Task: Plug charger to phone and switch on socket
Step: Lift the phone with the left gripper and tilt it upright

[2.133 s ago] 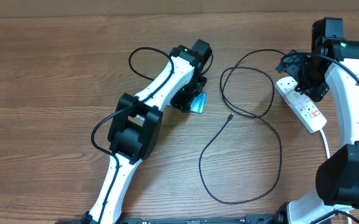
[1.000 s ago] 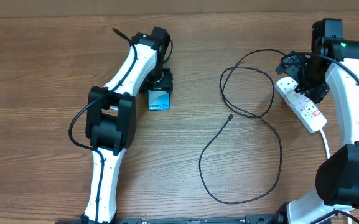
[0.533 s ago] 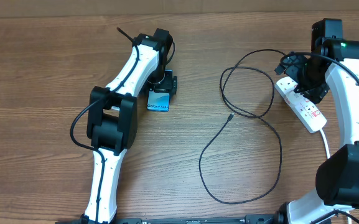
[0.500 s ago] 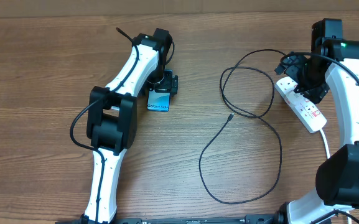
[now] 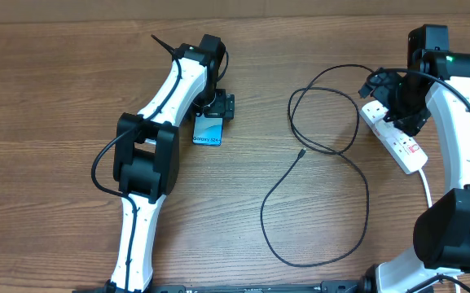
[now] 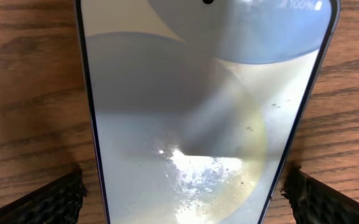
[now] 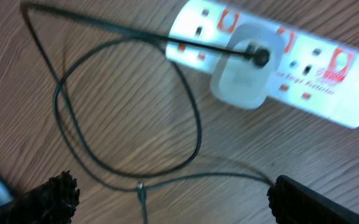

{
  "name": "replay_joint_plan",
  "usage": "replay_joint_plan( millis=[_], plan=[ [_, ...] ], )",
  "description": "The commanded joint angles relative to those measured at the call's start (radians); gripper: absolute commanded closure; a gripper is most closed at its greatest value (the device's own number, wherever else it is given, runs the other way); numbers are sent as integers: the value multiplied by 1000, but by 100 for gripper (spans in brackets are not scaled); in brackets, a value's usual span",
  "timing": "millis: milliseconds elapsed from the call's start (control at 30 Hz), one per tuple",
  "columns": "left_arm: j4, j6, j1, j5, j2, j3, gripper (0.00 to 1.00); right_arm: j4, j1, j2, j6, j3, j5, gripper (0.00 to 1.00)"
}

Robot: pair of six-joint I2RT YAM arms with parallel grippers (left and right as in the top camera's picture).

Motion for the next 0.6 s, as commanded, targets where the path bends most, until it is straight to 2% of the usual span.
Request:
replay_joint_plan(
  millis=[0, 167, 300, 567],
  plan=[
    [14, 0, -26, 22, 32, -23, 0, -2, 2, -4, 2, 23, -115, 0],
    [12, 0, -43, -27, 34, -23, 1, -6, 2, -4, 2, 23, -175, 0],
    [7, -47, -43, -71, 34, -23, 11, -14, 2, -4, 2, 23, -174, 0],
    [7, -48, -41, -71, 34, -27, 11, -25, 2, -4, 2, 23, -175, 0]
  ],
)
